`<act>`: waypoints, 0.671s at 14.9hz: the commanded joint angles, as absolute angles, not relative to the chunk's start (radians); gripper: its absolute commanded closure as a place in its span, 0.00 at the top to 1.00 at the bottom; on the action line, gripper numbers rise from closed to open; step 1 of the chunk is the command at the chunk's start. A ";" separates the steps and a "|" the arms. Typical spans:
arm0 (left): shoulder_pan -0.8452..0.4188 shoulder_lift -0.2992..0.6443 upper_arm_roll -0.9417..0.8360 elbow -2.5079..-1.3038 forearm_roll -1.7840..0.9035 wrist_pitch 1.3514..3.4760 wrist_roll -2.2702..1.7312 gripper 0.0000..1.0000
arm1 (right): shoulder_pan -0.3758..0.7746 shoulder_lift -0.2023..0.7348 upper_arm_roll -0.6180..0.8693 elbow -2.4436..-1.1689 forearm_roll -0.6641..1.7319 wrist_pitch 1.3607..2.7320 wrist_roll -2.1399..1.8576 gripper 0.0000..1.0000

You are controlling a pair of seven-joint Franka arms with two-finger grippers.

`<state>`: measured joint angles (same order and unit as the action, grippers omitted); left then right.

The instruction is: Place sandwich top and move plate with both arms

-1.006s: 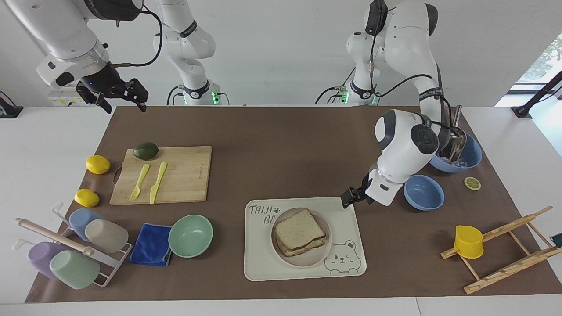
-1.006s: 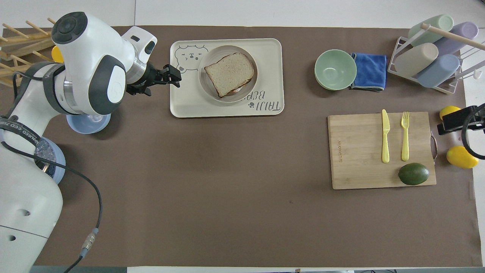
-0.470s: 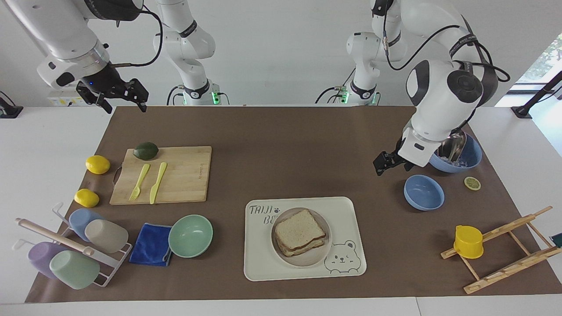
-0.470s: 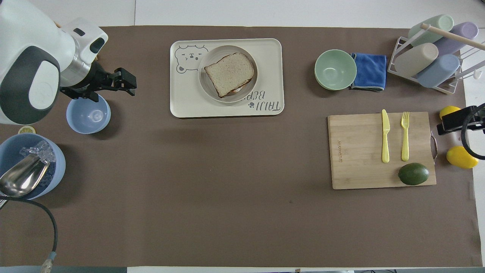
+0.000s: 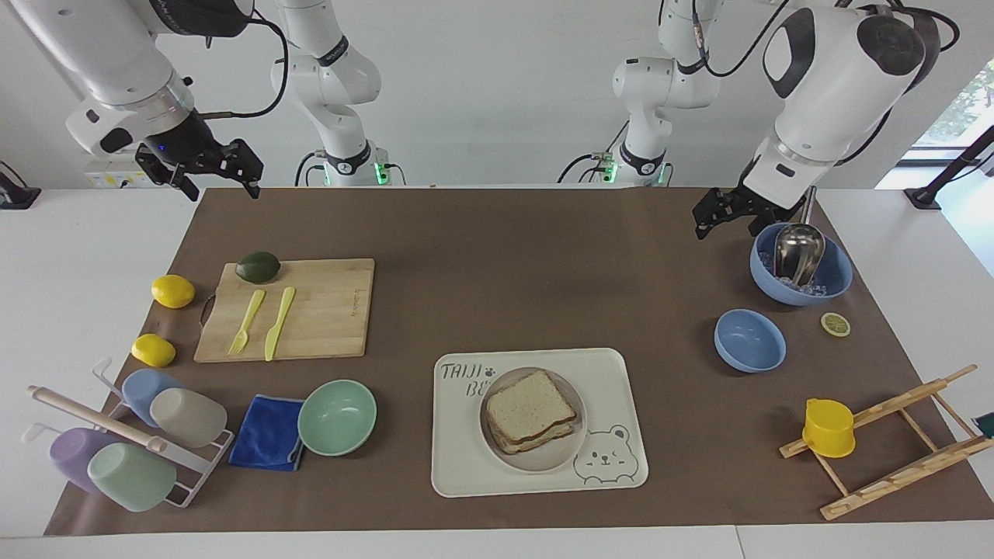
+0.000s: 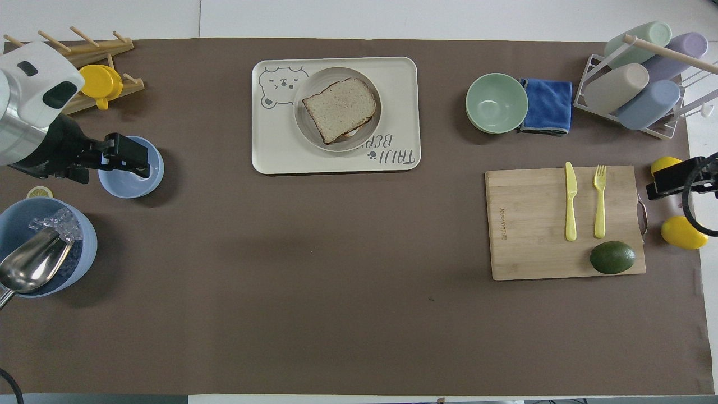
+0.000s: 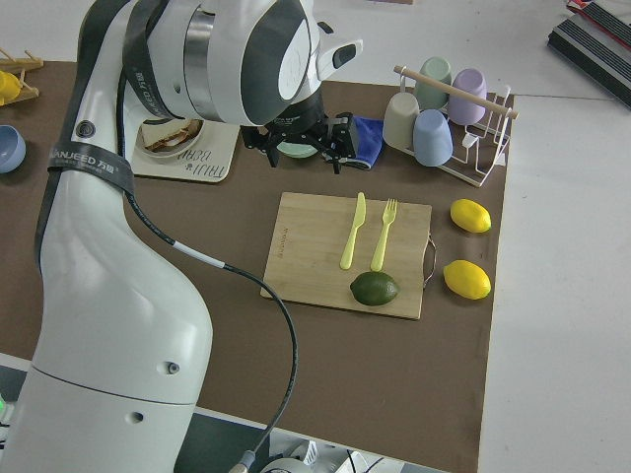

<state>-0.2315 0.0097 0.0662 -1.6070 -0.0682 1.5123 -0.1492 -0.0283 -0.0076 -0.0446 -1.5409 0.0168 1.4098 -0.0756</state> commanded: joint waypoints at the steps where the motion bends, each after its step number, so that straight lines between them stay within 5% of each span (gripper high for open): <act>1: -0.154 -0.143 -0.016 -1.810 -0.051 1.522 -0.091 1.00 | -0.034 -0.021 -0.038 -1.551 0.014 1.396 -0.095 1.00; 6: -0.117 -0.117 -0.038 -1.810 -0.051 1.605 -0.075 1.00 | -0.032 -0.025 -0.035 -1.540 -0.018 1.399 -0.092 1.00; 10: -0.124 -0.052 -0.038 -1.617 -0.005 1.442 -0.075 1.00 | -0.032 -0.025 -0.031 -1.532 -0.065 1.407 -0.094 1.00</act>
